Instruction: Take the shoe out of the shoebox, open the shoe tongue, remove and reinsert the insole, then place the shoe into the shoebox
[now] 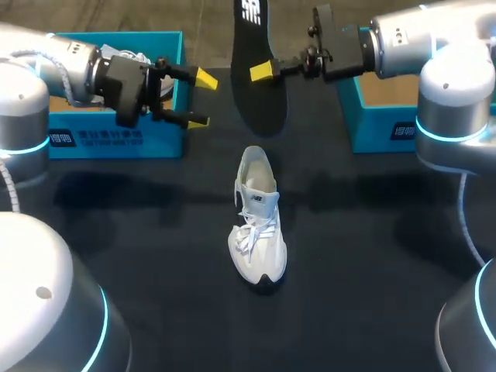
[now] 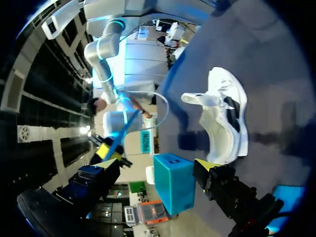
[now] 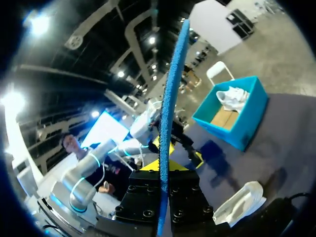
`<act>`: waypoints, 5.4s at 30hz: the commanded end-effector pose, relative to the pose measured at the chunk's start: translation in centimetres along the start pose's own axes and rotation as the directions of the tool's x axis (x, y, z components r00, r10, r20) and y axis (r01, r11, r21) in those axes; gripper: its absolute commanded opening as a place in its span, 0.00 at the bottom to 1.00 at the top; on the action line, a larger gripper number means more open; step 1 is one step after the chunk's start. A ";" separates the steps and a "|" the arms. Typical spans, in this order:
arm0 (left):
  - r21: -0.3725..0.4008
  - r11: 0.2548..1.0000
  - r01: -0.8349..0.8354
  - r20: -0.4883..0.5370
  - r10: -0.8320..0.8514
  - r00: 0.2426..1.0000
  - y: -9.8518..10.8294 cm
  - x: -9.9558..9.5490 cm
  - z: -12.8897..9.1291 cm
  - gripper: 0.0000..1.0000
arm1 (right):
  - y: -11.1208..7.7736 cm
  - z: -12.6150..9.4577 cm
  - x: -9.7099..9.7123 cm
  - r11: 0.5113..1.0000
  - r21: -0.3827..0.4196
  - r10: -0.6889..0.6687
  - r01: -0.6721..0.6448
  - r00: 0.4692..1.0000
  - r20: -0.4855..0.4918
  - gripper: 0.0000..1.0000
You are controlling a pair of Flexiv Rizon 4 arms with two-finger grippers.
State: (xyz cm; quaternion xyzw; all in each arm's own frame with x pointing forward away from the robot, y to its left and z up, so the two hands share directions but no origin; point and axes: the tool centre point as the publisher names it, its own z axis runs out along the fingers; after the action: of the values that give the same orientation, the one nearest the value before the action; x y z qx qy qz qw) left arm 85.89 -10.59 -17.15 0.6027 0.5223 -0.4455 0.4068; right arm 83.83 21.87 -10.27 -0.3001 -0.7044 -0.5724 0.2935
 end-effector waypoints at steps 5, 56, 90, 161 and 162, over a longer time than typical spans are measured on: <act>0.002 1.000 0.031 -0.128 -0.031 0.991 1.5 2.6 -3.1 1.00 | 1.2 0.8 -1.2 0.999 0.045 -0.022 0.025 0.998 -0.064 0.00; -0.265 0.807 0.528 -0.221 -0.583 0.782 1.1 8.6 1.4 1.00 | -3.0 2.0 -10.3 0.927 0.022 -0.374 0.376 0.926 -0.053 0.00; -0.387 0.501 0.774 -0.125 -0.860 0.494 1.3 11.9 0.6 1.00 | -4.3 2.3 -14.2 0.882 0.056 -0.459 0.468 0.879 -0.132 0.00; -0.461 0.468 0.754 -0.181 -0.881 0.436 0.1 13.0 5.2 1.00 | -10.8 4.8 -16.1 0.940 -0.020 -0.341 0.340 0.939 -0.051 0.00; -0.461 0.469 0.754 -0.181 -0.881 0.437 0.1 13.0 5.2 1.00 | -10.9 4.9 -16.2 0.941 -0.022 -0.338 0.338 0.940 -0.049 0.00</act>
State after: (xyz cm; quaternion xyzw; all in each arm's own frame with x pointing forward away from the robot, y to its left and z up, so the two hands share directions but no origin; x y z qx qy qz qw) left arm 86.21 -12.16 -31.03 0.2704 0.8834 -0.3668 0.1099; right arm 86.02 23.18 -29.83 -0.1585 -0.7349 -0.6253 0.2093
